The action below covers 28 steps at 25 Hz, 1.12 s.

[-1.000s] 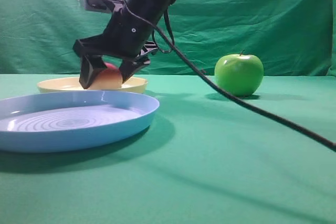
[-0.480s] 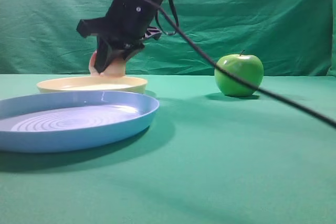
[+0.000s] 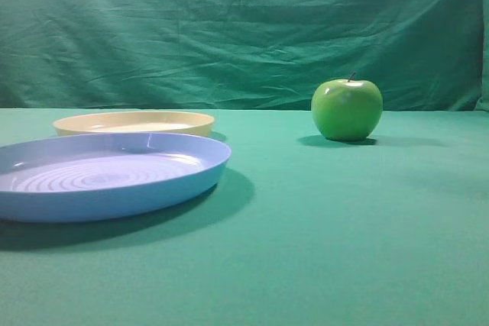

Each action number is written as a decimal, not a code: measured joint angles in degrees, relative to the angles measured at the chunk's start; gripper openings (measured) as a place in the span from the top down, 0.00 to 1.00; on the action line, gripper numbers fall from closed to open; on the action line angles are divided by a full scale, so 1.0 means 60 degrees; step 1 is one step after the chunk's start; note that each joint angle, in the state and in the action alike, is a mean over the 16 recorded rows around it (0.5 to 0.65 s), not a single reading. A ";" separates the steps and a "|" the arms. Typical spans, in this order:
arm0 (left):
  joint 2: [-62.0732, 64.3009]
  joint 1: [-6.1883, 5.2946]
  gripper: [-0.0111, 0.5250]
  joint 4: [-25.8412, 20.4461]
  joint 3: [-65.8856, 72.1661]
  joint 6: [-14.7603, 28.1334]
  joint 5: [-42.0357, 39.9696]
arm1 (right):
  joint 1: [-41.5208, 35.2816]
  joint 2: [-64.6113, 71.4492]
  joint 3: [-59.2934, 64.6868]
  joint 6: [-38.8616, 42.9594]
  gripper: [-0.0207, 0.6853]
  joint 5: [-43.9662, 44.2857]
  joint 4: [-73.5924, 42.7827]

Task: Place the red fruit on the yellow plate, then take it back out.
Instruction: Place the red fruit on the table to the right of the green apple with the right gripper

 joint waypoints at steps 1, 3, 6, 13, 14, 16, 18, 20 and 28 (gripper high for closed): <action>0.0000 0.0000 0.98 0.0000 0.0000 0.0000 0.0000 | -0.0137 -0.0345 0.0395 0.0042 0.71 -0.0060 -0.0043; 0.0000 0.0000 0.98 0.0000 0.0000 0.0000 0.0000 | -0.0434 -0.1053 0.1318 0.0111 0.71 -0.0303 -0.0107; 0.0000 0.0000 0.98 0.0000 0.0000 0.0000 0.0000 | -0.0912 -0.2109 0.2972 0.0195 0.71 -0.0924 -0.0156; 0.0000 0.0000 0.98 0.0000 0.0000 -0.0007 0.0000 | -0.1890 -0.3879 0.7093 0.0194 0.71 -0.2942 -0.0040; 0.0000 0.0000 0.98 0.0000 0.0000 -0.0008 0.0000 | -0.1986 -0.4021 0.7617 0.0177 0.71 -0.3270 -0.0014; 0.0000 0.0000 0.98 0.0000 0.0000 -0.0010 0.0000 | -0.2125 -0.4214 0.8571 0.0138 0.71 -0.3929 0.0035; 0.0000 0.0000 0.98 0.0000 0.0000 -0.0012 0.0000 | -0.2199 -0.4275 0.9374 0.0095 0.71 -0.4575 0.0068; 0.0000 0.0000 0.98 0.0000 0.0000 -0.0015 0.0000 | -0.2222 -0.4211 1.0014 0.0047 0.71 -0.5165 0.0086; 0.0000 0.0000 0.98 0.0000 0.0000 -0.0018 0.0000 | -0.2224 -0.3205 1.1234 -0.0075 0.69 -0.6872 0.0143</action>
